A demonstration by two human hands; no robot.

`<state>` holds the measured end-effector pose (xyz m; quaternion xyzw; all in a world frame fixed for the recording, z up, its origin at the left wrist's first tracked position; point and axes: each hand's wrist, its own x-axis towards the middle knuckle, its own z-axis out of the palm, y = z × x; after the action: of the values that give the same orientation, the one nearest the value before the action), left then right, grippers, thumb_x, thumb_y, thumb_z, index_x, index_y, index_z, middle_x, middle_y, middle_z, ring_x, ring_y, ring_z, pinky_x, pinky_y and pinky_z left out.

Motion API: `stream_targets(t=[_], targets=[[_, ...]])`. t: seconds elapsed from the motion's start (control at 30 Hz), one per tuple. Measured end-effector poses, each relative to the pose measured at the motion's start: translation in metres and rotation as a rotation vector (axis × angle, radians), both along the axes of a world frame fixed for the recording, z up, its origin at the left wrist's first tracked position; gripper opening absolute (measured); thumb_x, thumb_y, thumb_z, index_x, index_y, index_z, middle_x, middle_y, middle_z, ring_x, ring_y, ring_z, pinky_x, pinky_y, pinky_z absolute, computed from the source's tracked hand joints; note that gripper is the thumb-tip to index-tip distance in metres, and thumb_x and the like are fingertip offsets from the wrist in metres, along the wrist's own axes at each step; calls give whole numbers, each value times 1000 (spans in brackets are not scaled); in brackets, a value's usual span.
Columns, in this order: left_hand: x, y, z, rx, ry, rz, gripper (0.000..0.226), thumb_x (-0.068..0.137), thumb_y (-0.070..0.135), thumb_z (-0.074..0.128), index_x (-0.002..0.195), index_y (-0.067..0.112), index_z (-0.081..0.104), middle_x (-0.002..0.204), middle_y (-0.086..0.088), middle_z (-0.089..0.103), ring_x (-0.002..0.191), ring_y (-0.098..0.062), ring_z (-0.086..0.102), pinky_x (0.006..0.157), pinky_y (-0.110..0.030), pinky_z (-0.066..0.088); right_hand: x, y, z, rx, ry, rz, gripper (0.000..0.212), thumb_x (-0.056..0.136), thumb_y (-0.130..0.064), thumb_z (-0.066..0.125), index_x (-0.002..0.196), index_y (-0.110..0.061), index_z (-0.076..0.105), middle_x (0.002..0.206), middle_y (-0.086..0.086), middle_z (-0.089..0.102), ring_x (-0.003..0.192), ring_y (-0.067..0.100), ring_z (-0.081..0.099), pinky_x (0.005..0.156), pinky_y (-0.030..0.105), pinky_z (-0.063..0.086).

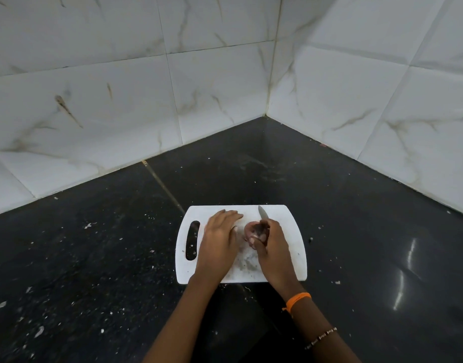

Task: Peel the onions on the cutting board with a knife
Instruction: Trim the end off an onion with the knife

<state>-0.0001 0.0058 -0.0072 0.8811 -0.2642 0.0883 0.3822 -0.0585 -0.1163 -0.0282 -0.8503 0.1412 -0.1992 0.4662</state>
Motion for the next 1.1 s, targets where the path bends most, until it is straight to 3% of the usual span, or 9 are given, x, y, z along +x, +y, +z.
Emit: stream_targets(t=[0.13,0.23,0.37,0.53,0.67,0.73,0.87,1.0,1.1], targets=[[-11,-14,0,-18,88,-115,31,93,3,48,118,8,63,119,-6,65,110,-17,58,90,-6,32,-3,-3,5,67,39,79,40,94,-11,55,132,-11,42,106,-10,55,95,-10,53,83,7,43],[-14,-18,-4,-22,136,-129,34,91,4,52,124,9,59,126,-5,61,117,-17,54,97,-11,33,-7,-17,10,80,33,36,35,97,-12,49,131,-15,44,113,-7,58,99,-1,57,79,3,40],[-14,-22,-8,-16,196,-112,40,89,7,57,129,12,56,133,-2,56,124,-14,49,102,-14,31,-17,-36,5,-169,114,-129,23,91,-7,56,114,-11,55,111,3,53,99,19,53,80,23,44],[-19,-29,-13,28,192,-99,46,89,16,60,135,18,50,142,0,47,130,-15,42,101,-13,23,-26,-38,-4,-242,334,-102,20,90,-18,60,108,-14,52,109,3,53,94,17,53,76,23,42],[-23,-32,-16,49,188,-75,55,83,23,70,134,22,51,147,2,33,134,-15,32,105,-25,36,-26,-35,2,-255,397,-139,23,87,-24,64,105,-17,51,102,-1,57,90,17,58,73,27,47],[-23,-33,-18,40,182,-52,58,79,17,73,133,20,51,142,-1,31,130,-16,34,102,-21,37,-25,-36,5,-238,415,-154,21,86,-24,64,102,-16,54,97,-1,60,86,18,60,72,28,49],[-18,-32,-20,-29,265,9,61,74,12,76,129,13,49,131,-4,44,119,-18,45,94,-9,31,-27,-38,9,-22,390,-155,13,87,-16,61,99,-13,61,92,3,67,78,14,60,69,23,50],[-16,-34,-17,-32,283,-8,60,72,16,78,126,17,51,124,1,56,112,-13,51,92,-14,35,-30,-30,18,620,334,-164,20,97,-4,41,104,-7,60,86,10,64,70,16,58,63,28,55],[-18,-38,-15,-24,236,9,59,70,17,77,124,18,52,120,3,58,108,-13,53,88,-15,38,-32,-28,28,834,298,-152,26,99,-5,36,103,-9,61,81,8,59,65,14,51,50,20,45]])
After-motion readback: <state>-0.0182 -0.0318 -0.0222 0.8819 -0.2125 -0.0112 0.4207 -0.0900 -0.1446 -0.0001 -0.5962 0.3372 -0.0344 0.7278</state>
